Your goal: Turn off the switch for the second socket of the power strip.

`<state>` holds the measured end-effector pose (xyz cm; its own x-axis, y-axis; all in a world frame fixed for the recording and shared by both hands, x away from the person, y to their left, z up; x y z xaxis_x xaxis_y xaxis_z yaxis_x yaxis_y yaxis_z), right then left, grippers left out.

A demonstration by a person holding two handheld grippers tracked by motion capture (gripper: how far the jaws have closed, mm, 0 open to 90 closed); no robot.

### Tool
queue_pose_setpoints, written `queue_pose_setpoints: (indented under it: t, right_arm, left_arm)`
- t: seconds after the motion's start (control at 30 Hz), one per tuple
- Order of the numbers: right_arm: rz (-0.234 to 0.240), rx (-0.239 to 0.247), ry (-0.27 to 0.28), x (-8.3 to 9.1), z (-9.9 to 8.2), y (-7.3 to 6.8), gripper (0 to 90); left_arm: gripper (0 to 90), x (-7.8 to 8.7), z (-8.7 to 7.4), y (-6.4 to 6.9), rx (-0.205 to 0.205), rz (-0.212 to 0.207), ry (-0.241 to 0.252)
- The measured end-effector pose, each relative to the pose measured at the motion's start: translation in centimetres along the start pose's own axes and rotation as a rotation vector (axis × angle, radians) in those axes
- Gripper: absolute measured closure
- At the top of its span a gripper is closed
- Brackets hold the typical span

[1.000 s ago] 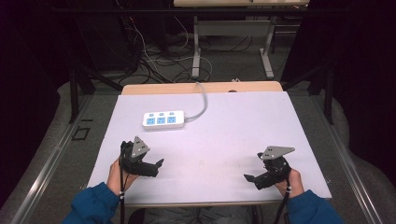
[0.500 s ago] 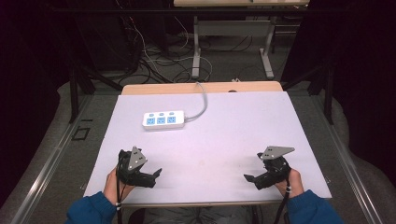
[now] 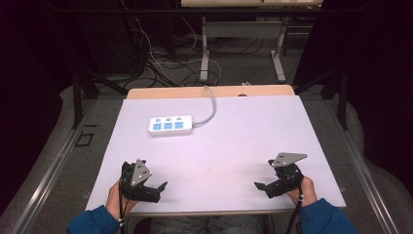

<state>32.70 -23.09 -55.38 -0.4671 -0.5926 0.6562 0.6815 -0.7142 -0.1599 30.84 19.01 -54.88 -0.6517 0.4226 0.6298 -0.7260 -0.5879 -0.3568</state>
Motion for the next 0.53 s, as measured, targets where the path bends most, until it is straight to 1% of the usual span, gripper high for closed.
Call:
queue_pose_setpoints:
  t: [0.03, 0.07, 0.23, 0.27, 0.3, 0.33, 0.43, 0.53]
  right_arm:
    - [0.000, 0.000, 0.000, 0.00, 0.00, 0.00, 1.7]
    - [0.000, 0.000, 0.000, 0.00, 0.00, 0.00, 1.7]
    - [0.000, 0.002, 0.000, -0.02, 0.00, 0.01, 1.7]
    - [0.000, 0.003, 0.001, -0.02, 0.01, 0.01, 1.7]
    - [-0.003, 0.003, 0.000, -0.04, 0.00, 0.01, 1.6]
    - [-0.005, -0.001, 0.003, -0.07, 0.01, -0.01, 1.7]
    - [-0.001, -0.002, 0.002, -0.10, -0.01, -0.01, 1.7]
    - [0.000, -0.003, 0.001, -0.10, -0.01, 0.00, 1.6]
  left_arm:
    - [0.0, 0.09, -0.09, 0.05, -0.002, -0.003, -0.005]
    - [0.0, 0.11, -0.14, 0.12, 0.002, -0.002, 0.001]
    - [0.1, 0.19, -0.37, 0.26, 0.005, -0.003, 0.000]
    - [0.1, 0.15, -0.41, 0.28, 0.005, -0.008, -0.005]
    - [0.1, 0.15, -0.47, 0.14, -0.012, -0.008, -0.010]
    - [0.1, 0.08, -0.52, 0.26, 0.005, -0.018, -0.012]
    - [0.1, -0.13, -0.64, 0.13, 0.008, -0.025, -0.017]
    - [0.1, -0.32, -0.79, 0.02, 0.020, -0.032, -0.022]
Point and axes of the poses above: each handheld gripper's, and its own axes: x roughly backward along the jaws, z roughly out of its top, y roughly to its right, the point moved 4 cm from there along -x, roughly forward along the jaws, and after that the axes turned 11 degrees about -x, right-handed, at the moved point
